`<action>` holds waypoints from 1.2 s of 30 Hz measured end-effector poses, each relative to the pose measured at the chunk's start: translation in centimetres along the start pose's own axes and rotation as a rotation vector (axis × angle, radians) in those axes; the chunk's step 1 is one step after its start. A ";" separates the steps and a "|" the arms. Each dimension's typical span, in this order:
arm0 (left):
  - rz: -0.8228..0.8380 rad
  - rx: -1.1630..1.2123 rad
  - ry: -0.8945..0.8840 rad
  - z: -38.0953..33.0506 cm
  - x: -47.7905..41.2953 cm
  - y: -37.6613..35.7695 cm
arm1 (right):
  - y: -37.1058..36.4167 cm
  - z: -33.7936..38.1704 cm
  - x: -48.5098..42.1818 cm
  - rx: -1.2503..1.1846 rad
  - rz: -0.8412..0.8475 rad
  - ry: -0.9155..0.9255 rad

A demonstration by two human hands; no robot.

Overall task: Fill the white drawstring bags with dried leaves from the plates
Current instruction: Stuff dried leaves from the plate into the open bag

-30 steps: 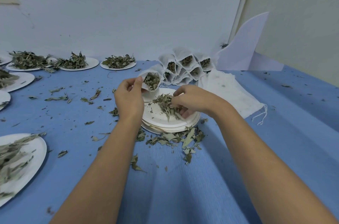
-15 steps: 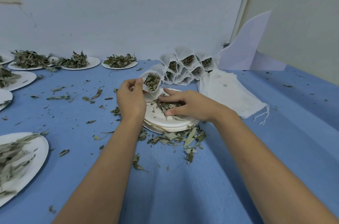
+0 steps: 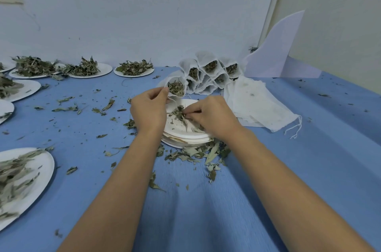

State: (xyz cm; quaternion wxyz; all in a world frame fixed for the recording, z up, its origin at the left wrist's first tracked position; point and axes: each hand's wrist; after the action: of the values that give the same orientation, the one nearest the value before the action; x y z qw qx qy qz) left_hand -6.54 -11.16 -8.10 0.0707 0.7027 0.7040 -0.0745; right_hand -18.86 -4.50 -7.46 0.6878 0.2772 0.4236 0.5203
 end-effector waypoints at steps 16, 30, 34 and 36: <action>0.057 -0.271 -0.258 -0.9 1.5 -0.9 | 2.2 1.7 -0.7 -0.205 -0.145 -0.034; 0.487 -0.092 -0.180 -1.3 1.6 -1.5 | 1.6 1.2 -1.4 -0.688 -0.405 -0.393; 0.555 -0.129 -0.226 -1.3 2.0 -1.9 | 1.3 2.0 -1.4 -0.752 -0.420 -0.407; 0.555 -0.127 -0.232 -1.3 2.2 -2.0 | 1.4 2.2 -1.2 -0.753 -0.413 -0.409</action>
State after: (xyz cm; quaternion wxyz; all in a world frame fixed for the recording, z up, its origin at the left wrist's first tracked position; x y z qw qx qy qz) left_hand -8.57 -8.74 -7.26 0.2121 0.8493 0.4754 -0.0879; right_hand -17.73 -5.07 -4.90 0.8987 0.0155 0.1079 0.4247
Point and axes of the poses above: each hand's wrist, its own x-axis away from the middle knuckle, its own y-axis out of the back of the hand, z = x × y, and after that the axes turned 5 degrees about z, right-handed
